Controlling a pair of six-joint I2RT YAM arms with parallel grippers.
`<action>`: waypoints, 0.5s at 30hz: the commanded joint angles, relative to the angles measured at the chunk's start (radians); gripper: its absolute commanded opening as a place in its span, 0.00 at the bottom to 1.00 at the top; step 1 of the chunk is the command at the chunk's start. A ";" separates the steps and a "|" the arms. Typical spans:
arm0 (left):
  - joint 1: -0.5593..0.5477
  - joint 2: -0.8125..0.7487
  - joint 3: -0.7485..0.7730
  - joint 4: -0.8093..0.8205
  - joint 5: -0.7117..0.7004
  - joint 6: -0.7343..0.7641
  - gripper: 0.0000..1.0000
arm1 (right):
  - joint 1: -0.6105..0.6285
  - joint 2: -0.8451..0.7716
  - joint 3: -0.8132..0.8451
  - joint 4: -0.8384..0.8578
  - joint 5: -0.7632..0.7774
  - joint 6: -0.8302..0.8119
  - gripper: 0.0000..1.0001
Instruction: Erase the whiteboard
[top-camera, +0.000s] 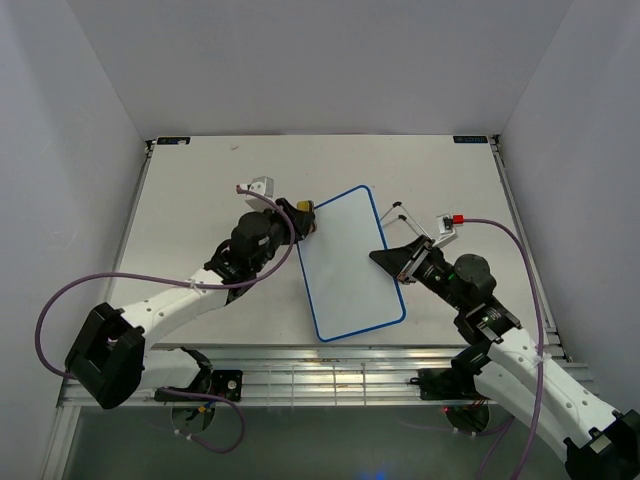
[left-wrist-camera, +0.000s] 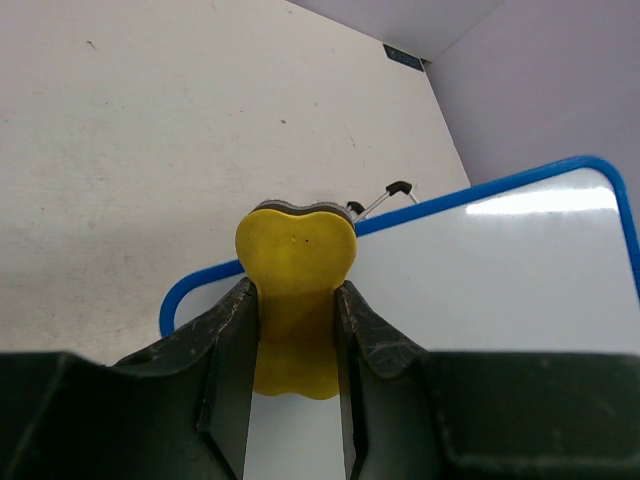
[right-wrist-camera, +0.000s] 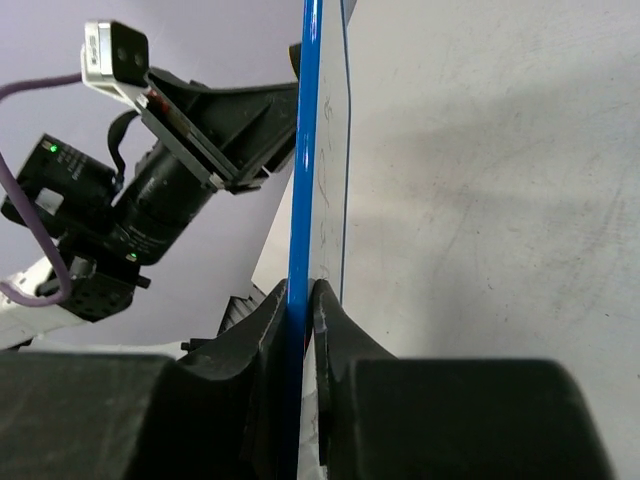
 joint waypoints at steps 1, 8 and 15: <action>0.007 -0.002 0.095 -0.186 -0.011 -0.036 0.00 | 0.022 -0.021 0.095 0.158 -0.058 -0.029 0.08; 0.007 -0.012 0.156 -0.345 -0.009 -0.086 0.00 | 0.014 0.044 0.133 0.063 0.094 -0.203 0.08; 0.013 -0.090 0.192 -0.571 -0.120 -0.162 0.00 | -0.002 0.126 0.235 -0.044 0.138 -0.337 0.08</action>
